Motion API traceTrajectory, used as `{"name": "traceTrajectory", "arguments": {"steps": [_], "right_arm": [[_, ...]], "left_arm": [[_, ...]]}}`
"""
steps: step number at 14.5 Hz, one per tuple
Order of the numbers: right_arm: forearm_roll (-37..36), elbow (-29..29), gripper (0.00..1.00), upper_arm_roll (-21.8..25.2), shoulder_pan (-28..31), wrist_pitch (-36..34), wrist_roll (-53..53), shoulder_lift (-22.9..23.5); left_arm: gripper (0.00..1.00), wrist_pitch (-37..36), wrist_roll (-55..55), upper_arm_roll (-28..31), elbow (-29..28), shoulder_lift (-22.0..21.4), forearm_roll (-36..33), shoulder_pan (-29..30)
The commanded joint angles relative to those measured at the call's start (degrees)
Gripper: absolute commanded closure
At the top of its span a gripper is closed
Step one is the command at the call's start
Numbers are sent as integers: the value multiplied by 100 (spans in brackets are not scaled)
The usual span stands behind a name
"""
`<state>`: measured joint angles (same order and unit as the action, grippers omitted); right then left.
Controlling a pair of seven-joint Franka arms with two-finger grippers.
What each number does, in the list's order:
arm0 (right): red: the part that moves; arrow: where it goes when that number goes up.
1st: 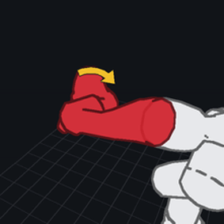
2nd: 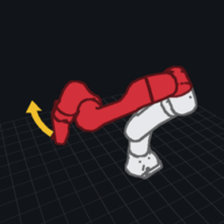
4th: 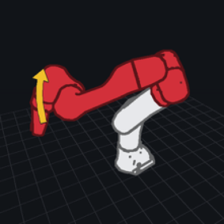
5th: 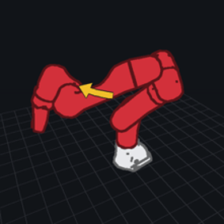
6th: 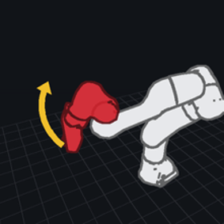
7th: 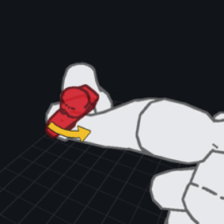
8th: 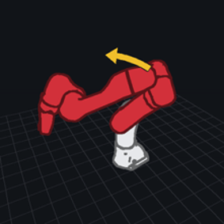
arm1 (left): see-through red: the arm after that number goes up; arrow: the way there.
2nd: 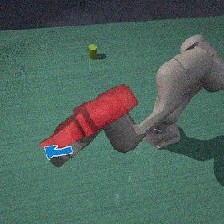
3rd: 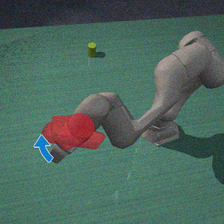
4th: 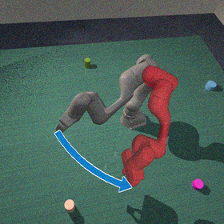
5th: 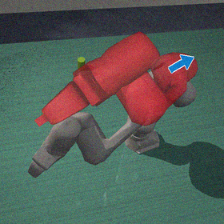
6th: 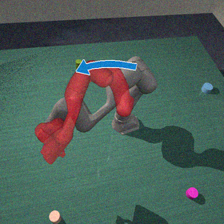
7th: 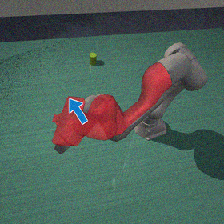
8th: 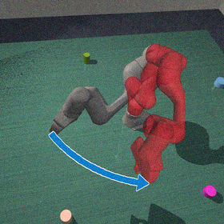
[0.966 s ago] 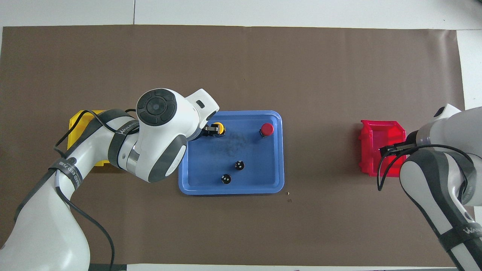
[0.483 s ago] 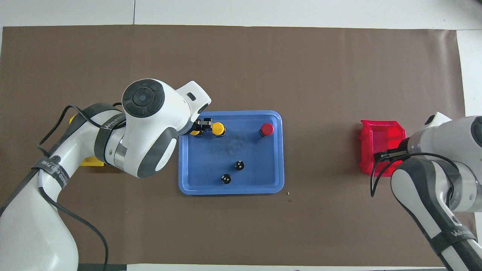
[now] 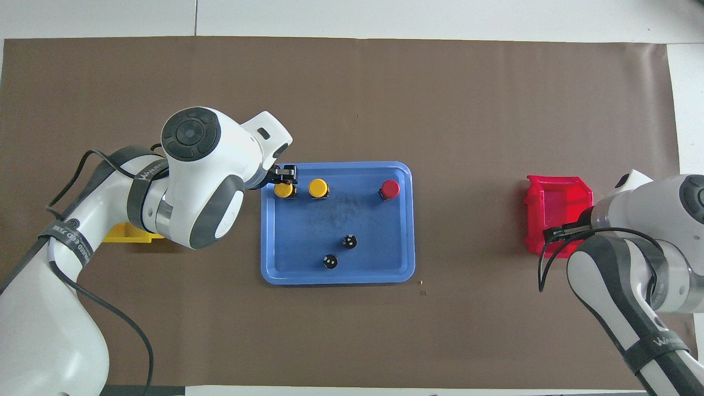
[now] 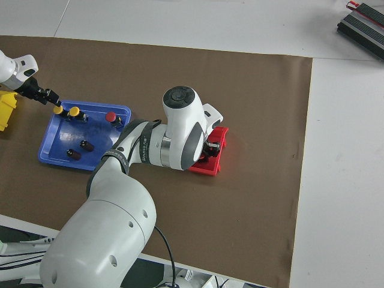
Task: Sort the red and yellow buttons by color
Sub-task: 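Release the red button in the bin while the left gripper lowers, then close the left gripper on the yellow button and lift it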
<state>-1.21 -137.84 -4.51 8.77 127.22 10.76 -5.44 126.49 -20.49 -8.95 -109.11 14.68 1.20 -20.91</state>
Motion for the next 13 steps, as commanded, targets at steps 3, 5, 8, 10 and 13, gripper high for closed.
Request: {"name": "traceTrajectory", "arguments": {"steps": [3,5,8,10,13], "right_arm": [[77,-348,86,-32,37,320,145,-132],[85,-367,85,-32,45,321,180,-106],[77,-349,63,-32,37,312,163,-88],[77,-332,37,-32,45,303,172,-80],[77,-235,36,-32,45,216,181,-62]], "left_arm": [[28,148,-8,7,-93,-18,-32,-72],[28,165,-17,7,-172,-27,-32,-80],[28,201,-25,-2,-278,-62,-32,-168],[28,192,-34,-2,-286,-71,-32,-203],[33,192,-43,-2,-295,-79,-32,-221]]}}
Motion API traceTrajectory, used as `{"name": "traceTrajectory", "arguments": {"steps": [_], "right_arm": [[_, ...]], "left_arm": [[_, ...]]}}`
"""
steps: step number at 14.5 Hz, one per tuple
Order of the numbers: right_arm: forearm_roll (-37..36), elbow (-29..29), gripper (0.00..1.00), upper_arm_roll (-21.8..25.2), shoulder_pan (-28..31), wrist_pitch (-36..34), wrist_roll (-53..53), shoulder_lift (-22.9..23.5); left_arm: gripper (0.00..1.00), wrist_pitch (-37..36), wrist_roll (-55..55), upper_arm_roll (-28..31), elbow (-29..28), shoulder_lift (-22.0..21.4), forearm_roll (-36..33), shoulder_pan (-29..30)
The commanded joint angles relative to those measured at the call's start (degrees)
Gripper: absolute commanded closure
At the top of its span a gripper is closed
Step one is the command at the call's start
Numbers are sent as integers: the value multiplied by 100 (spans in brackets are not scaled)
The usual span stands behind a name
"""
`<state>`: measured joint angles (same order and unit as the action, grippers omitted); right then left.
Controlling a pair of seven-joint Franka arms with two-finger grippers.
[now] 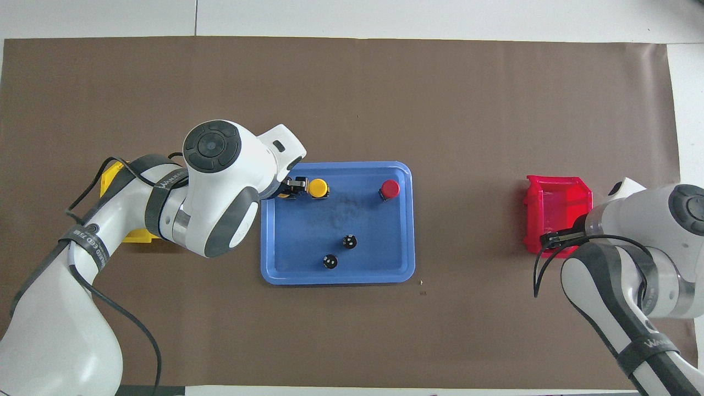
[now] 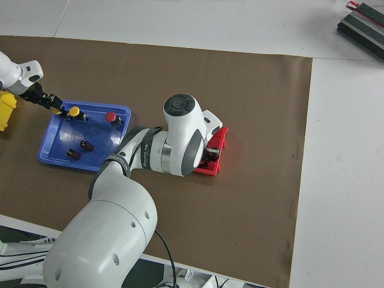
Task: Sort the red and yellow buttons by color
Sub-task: 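Close the left gripper on the yellow button and lift it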
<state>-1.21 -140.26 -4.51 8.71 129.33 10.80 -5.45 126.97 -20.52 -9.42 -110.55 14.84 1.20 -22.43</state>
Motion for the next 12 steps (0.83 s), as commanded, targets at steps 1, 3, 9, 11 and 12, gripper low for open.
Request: {"name": "traceTrajectory", "arguments": {"steps": [1,3,9,11,12], "right_arm": [[77,68,36,-32,52,-39,186,-53],[68,226,36,-32,52,-214,194,0],[68,605,38,-32,52,-733,194,79],[50,875,41,-32,52,-1135,186,27],[50,1190,41,-41,52,-1512,168,35]], "left_arm": [[45,152,-40,46,-177,-105,-32,-69],[68,179,-101,46,-265,-122,-32,-86],[91,-171,-207,37,-73,-174,-23,-121],[90,-969,-207,37,444,-236,38,-95],[91,-1408,-172,46,734,-350,160,-60]]}}
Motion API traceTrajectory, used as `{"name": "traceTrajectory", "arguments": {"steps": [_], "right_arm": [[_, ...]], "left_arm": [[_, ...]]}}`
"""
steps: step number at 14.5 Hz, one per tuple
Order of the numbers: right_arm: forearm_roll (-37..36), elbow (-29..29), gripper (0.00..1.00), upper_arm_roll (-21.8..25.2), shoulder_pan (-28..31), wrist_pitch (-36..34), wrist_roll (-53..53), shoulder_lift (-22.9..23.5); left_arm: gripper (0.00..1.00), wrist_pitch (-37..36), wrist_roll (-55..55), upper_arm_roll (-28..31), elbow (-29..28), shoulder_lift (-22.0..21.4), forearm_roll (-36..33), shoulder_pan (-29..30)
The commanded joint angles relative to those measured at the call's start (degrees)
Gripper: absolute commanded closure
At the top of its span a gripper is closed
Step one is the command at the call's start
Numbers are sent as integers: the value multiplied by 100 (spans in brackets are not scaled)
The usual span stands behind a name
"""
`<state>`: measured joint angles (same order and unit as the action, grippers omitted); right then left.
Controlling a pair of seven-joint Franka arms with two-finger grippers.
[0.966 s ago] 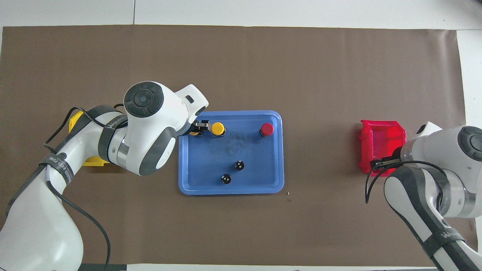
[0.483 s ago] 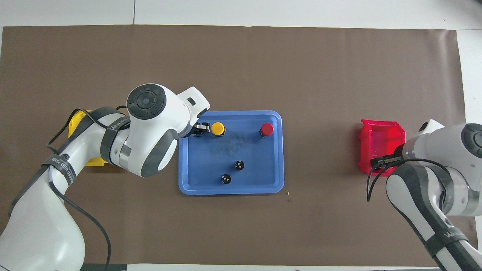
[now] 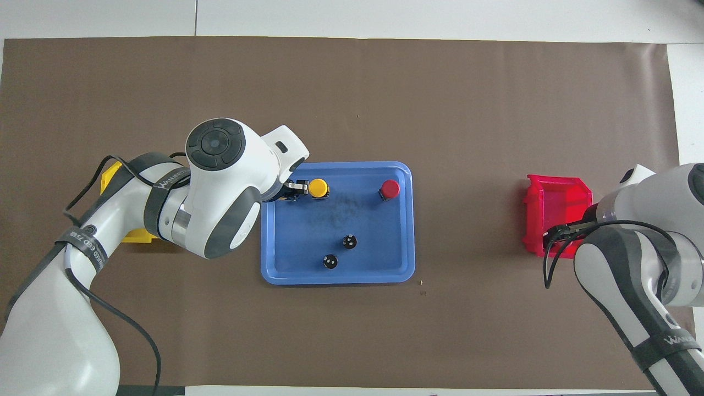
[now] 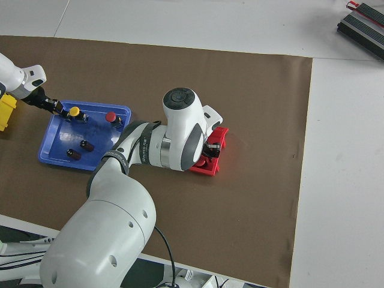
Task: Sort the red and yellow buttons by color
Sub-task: 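Close the left gripper on the yellow button and lift it, then carry the yellow button to the yellow bin while the right gripper reaches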
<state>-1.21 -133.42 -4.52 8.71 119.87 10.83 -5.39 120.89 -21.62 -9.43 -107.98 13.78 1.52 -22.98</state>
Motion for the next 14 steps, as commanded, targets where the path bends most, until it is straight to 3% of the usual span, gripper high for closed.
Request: {"name": "traceTrajectory", "arguments": {"steps": [1,4,7,10,14], "right_arm": [[51,884,41,-58,43,-944,131,64],[68,1720,41,-84,-262,-1456,-1,161],[95,2713,41,-84,-1122,-1774,-1175,564],[568,2944,40,-84,-1984,-960,-2528,837],[499,2980,39,-75,-3058,411,-3691,1645]], "left_arm": [[91,-1151,-9,99,627,-392,172,4],[96,-1954,489,126,831,-928,173,556],[96,-2376,2008,126,840,-1202,173,1775],[96,-2447,3196,152,866,-1246,103,2612],[96,-2158,3331,152,349,-1448,-65,2711]]}}
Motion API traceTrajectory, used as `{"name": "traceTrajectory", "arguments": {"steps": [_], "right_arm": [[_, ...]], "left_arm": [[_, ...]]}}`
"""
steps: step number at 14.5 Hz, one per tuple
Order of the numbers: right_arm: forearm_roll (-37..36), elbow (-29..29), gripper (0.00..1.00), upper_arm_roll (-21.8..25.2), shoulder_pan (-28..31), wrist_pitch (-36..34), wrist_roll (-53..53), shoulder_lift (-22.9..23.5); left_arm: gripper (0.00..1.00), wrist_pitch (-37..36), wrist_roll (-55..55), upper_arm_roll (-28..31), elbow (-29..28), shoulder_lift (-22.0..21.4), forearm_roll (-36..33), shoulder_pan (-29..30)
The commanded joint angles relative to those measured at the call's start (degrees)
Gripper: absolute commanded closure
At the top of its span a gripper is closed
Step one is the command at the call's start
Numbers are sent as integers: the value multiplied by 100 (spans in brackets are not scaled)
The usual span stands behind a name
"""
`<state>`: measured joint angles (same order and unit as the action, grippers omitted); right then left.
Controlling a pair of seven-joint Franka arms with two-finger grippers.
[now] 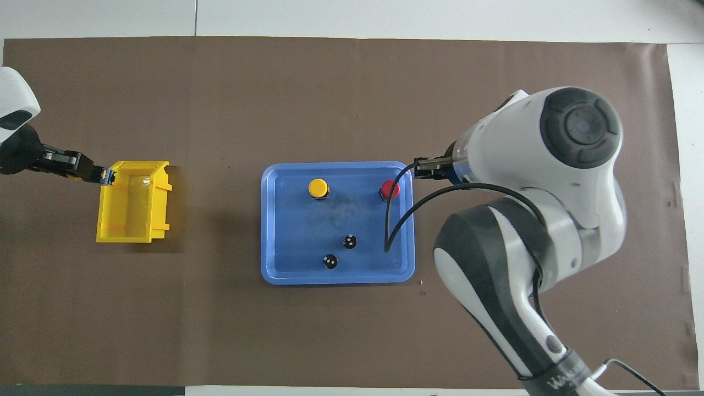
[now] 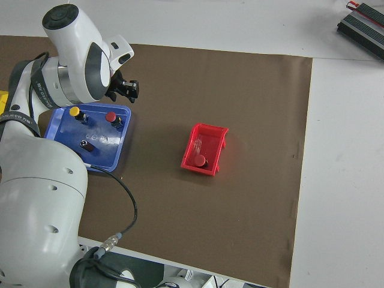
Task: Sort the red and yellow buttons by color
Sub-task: 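Carry the yellow button to the yellow bin while the right gripper reaches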
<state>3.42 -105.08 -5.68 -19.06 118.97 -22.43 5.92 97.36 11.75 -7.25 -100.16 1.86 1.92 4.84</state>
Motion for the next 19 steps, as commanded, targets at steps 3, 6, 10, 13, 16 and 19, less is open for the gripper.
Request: {"name": "traceTrajectory", "arguments": {"steps": [3,6,10,13,16,19], "right_arm": [[-314,-3,37,32,-388,1022,-358,892],[-886,-30,37,32,-529,1172,-323,1157],[-826,-152,37,32,-511,1426,-305,1280],[-817,-267,37,23,-520,1340,-297,1228],[-808,-338,37,14,-529,1313,-297,1219],[-799,-338,42,14,-538,1226,-297,1201]], "left_arm": [[96,520,196,-58,-960,-327,-113,-19],[96,977,389,-66,-1312,-301,-122,236],[96,1626,346,-66,-1856,-257,-113,289],[96,2014,136,-75,-2209,-187,-113,325],[96,2288,82,-66,-2438,-204,-121,280],[96,2532,100,-66,-2578,-169,-122,333]]}}
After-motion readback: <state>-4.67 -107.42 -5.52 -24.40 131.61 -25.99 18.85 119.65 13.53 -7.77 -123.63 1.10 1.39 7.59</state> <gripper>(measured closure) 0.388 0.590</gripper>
